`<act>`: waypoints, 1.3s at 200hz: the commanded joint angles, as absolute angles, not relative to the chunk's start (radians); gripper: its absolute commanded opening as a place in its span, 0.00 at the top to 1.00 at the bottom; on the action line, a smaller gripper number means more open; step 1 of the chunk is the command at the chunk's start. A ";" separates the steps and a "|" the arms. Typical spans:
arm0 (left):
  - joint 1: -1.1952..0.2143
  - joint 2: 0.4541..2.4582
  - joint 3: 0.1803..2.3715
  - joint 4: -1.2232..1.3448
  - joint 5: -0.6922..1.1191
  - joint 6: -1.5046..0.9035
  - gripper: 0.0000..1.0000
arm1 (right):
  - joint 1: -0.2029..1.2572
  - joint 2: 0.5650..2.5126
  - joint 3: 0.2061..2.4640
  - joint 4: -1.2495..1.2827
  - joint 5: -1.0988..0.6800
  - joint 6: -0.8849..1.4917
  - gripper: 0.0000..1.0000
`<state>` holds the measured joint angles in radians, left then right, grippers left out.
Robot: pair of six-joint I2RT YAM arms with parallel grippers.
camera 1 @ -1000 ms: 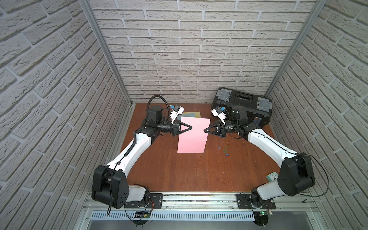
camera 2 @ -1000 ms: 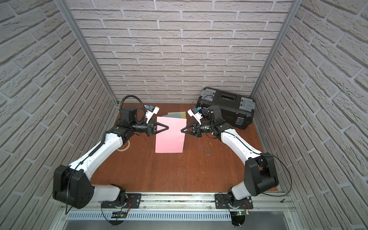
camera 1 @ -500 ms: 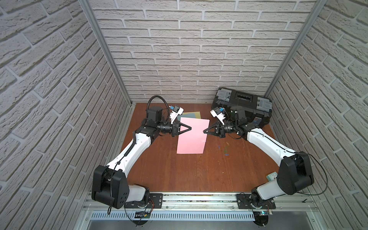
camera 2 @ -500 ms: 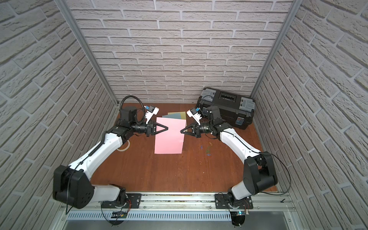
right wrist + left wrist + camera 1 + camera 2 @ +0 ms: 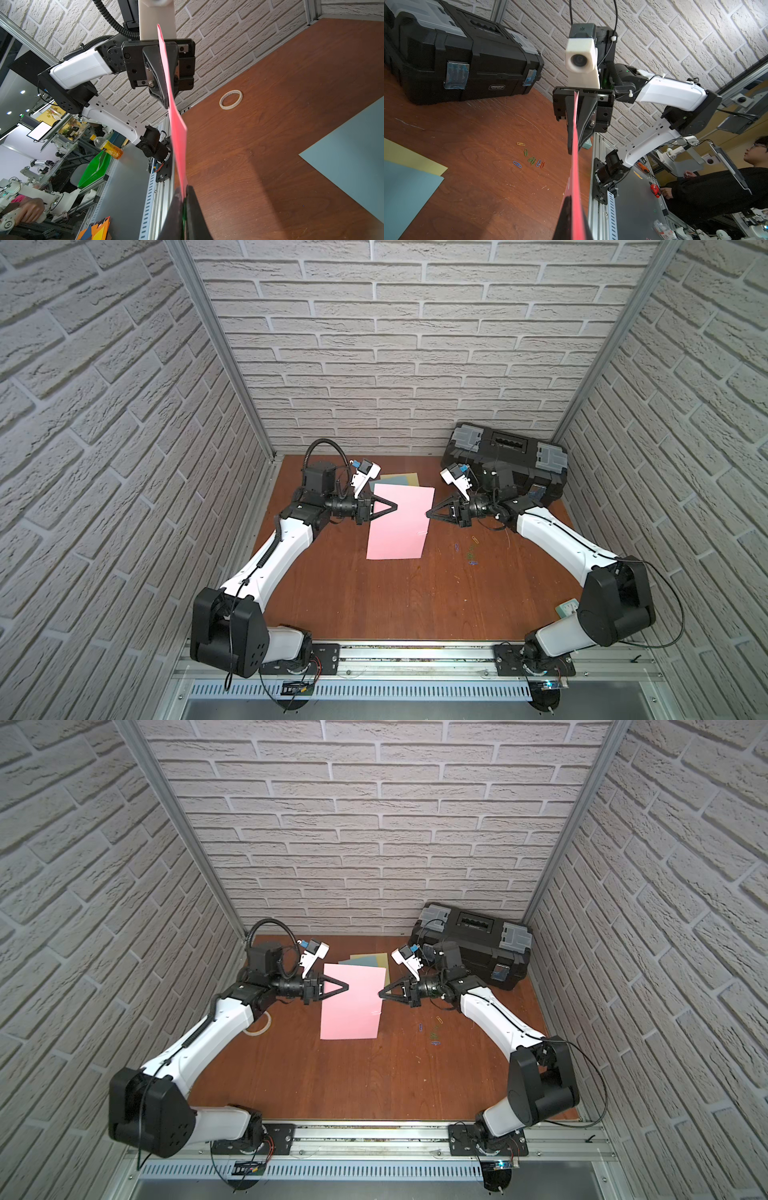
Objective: Unclip the paperclips from the documents
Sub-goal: Remove the paper clip from the document, then place the paper clip at the center of the board.
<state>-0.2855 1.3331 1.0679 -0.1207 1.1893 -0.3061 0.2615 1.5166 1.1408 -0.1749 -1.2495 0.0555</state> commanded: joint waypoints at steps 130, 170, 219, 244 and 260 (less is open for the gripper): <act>-0.267 1.297 1.054 -0.115 1.183 -0.271 1.00 | 0.202 1.484 1.087 -0.319 -1.049 0.013 0.92; -0.267 1.298 1.042 -0.098 1.177 -0.279 1.00 | 0.129 1.467 0.963 -0.342 -0.818 0.111 0.92; -0.267 1.303 1.028 -0.071 1.178 -0.288 1.00 | 0.060 1.485 0.855 -0.398 -0.566 0.198 0.93; -0.268 1.305 1.023 -0.066 1.179 -0.288 1.00 | 0.055 1.519 0.845 -0.413 -0.509 0.205 0.92; -0.268 1.305 1.020 -0.067 1.179 -0.288 1.00 | 0.055 1.549 0.847 -0.409 -0.498 0.209 0.90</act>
